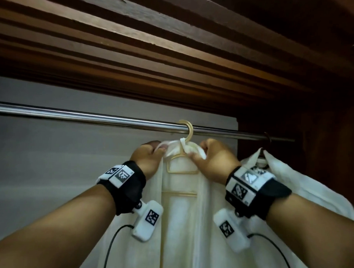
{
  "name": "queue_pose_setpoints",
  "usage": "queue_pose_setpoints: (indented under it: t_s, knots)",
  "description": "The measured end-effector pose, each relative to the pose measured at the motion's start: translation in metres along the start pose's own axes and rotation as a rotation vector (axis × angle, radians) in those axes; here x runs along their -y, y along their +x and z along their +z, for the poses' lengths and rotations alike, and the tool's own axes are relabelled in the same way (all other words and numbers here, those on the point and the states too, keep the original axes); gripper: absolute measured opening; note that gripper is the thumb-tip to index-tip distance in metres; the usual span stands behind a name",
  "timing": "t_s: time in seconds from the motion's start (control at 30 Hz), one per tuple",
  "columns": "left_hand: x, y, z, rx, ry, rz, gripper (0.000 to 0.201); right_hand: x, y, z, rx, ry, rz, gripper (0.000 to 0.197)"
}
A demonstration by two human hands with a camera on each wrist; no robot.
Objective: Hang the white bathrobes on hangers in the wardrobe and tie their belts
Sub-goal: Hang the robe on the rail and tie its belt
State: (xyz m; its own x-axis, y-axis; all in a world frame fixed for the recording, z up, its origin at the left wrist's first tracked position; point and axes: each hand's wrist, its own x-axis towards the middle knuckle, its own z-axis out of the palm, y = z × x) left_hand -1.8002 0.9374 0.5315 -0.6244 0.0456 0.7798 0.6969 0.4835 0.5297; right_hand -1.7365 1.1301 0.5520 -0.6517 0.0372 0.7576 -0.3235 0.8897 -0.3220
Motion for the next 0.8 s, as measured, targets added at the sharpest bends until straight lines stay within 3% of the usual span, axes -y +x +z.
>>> queue_pose_setpoints:
  t_s: [0.1,0.17,0.23,0.3,0.37,0.4,0.43,0.5,0.57,0.67,0.8]
  knots:
    - [-0.005,-0.002,-0.005,-0.062,-0.046,0.009,0.028,0.01,0.025,-0.005,-0.145,0.107,0.07,0.01]
    - [-0.007,-0.008,-0.009,-0.133,-0.016,0.067,0.031,0.018,0.027,0.002,-0.188,0.074,-0.014,0.011]
    - [-0.002,-0.02,-0.012,-0.16,0.036,0.19,0.037,0.027,0.016,0.017,-0.142,0.108,-0.085,0.016]
    - [0.008,-0.032,-0.017,-0.071,0.009,0.254,0.041,0.028,-0.001,0.026,-0.077,0.324,-0.122,0.016]
    - [0.018,-0.03,-0.028,0.015,-0.159,0.232,0.04,0.025,-0.013,0.023,-0.055,0.689,-0.12,0.021]
    - [0.022,-0.025,-0.035,0.035,-0.239,0.208,0.037,0.019,-0.016,0.019,-0.057,0.75,-0.102,0.022]
    - [0.024,-0.019,-0.042,0.056,-0.26,0.197,0.032,0.014,-0.017,0.015,-0.044,0.648,-0.076,0.022]
    - [0.026,-0.007,-0.051,0.175,-0.099,0.178,0.031,0.001,-0.023,0.012,0.056,0.14,-0.032,0.027]
    - [0.03,-0.003,-0.048,0.371,0.239,0.212,0.053,-0.001,-0.032,0.015,0.132,-0.214,-0.048,0.037]
    - [0.033,-0.007,-0.034,0.414,0.531,0.262,0.057,0.003,-0.039,0.018,0.113,-0.339,-0.036,0.041]
    - [0.014,0.003,-0.024,0.391,0.465,0.302,0.062,0.019,-0.033,0.02,0.116,-0.297,0.064,0.051]
